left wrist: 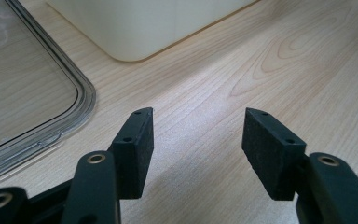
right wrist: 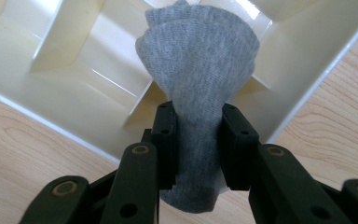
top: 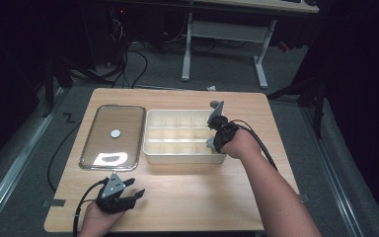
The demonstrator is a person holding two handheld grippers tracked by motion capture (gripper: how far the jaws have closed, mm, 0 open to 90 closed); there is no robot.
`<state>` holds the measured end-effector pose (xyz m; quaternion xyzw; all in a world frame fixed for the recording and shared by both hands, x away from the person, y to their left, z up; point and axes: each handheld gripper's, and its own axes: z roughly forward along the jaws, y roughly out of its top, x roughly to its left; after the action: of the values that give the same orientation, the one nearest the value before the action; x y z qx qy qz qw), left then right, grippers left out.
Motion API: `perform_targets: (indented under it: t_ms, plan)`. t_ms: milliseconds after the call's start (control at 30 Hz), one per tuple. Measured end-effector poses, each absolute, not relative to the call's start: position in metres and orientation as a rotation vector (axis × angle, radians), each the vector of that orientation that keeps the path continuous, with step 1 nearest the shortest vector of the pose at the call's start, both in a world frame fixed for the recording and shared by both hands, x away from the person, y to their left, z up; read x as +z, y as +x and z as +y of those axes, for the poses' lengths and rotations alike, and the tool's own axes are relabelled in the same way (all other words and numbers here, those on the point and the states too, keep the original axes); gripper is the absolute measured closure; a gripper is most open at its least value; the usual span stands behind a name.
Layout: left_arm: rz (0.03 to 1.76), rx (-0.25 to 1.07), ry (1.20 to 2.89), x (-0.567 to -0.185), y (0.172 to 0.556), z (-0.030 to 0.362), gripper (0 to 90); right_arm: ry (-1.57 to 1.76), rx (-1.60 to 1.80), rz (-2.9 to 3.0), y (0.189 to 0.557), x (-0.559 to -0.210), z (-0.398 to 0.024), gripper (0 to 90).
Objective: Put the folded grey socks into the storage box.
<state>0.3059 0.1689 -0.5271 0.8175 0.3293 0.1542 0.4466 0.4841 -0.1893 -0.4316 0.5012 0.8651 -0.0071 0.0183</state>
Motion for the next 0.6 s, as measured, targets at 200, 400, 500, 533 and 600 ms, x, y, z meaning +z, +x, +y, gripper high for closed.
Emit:
perform_targets:
  t_ms: [200,400,500,533,600]
  plan:
    - [0.813,0.382,2.029,-0.528,0.306,0.168,44.0,1.509,-0.057,2.704,0.484,-0.439,-0.185,71.5]
    - [0.811,0.381,2.035,-0.528,0.306,0.168,44.0,1.513,-0.082,2.714,0.486,-0.445,-0.183,71.5]
    - [0.810,0.379,2.038,-0.528,0.306,0.168,44.0,1.507,-0.075,2.719,0.486,-0.448,-0.184,71.4]
    - [0.809,0.379,2.038,-0.528,0.306,0.168,44.0,1.534,-0.080,2.709,0.485,-0.449,-0.183,71.4]
    - [0.808,0.378,2.039,-0.528,0.306,0.168,44.0,1.512,-0.074,2.718,0.486,-0.451,-0.183,71.4]
